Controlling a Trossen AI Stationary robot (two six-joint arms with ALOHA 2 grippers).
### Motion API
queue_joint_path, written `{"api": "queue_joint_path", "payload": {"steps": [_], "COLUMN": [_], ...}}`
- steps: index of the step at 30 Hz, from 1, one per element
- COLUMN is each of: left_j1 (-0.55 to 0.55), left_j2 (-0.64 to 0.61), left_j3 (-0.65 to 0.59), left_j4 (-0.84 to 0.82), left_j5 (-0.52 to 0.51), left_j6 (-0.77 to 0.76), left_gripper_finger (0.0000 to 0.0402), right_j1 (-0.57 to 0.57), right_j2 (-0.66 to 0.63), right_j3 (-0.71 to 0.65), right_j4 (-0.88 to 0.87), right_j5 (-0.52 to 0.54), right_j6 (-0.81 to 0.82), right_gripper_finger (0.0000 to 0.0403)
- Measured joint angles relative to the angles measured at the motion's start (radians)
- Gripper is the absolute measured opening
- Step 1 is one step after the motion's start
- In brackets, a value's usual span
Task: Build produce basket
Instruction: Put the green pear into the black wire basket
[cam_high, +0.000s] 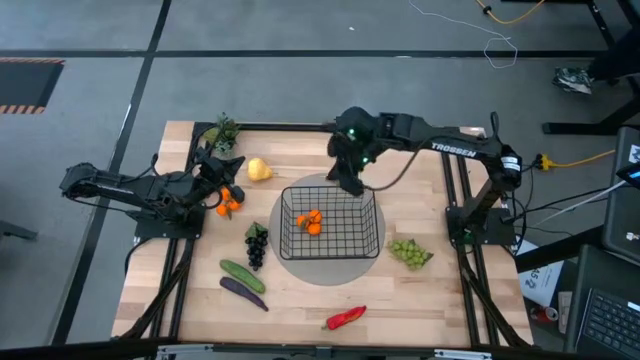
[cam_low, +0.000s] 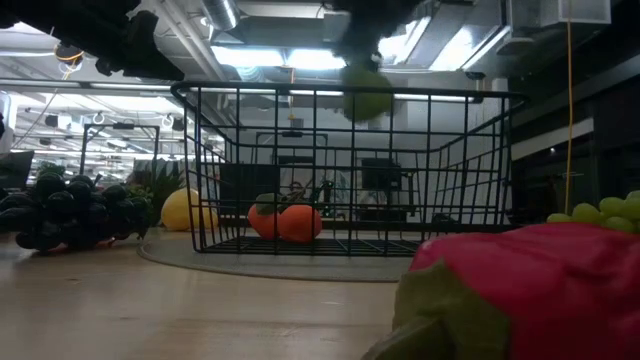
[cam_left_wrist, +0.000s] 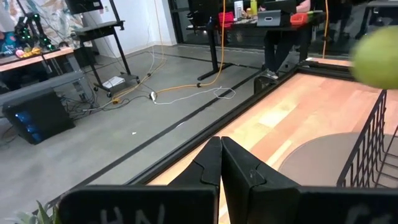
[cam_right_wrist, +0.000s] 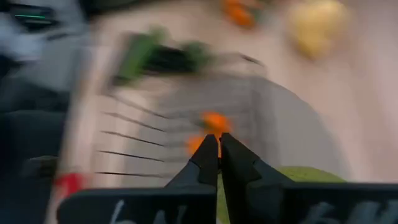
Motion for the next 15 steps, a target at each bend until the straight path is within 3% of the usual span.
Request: {"api": "queue_joint_path", "payload": {"steps": [4, 11, 15], "left_j1": [0.0, 0.0, 0.0], "left_j2": [0.0, 0.0, 0.0], "left_j3": [0.0, 0.0, 0.0], "left_j4": [0.0, 0.001, 0.001], "left_j5": [0.0, 0.0, 0.0], "left_j6": [0.0, -0.002, -0.002], "left_gripper_finger": [0.0, 0.0, 0.0], "right_j1": [0.057, 0.136, 0.167], "right_j2": [0.0, 0.0, 0.0], "right_j3": [0.0, -0.005, -0.005], "right_j4": [0.06, 0.062, 0.06], "right_j5": [-0.092, -0.09, -0.036], "right_j6": [-0.005, -0.005, 0.024], "right_gripper_finger": [0.0, 0.0004, 0.0023]}}
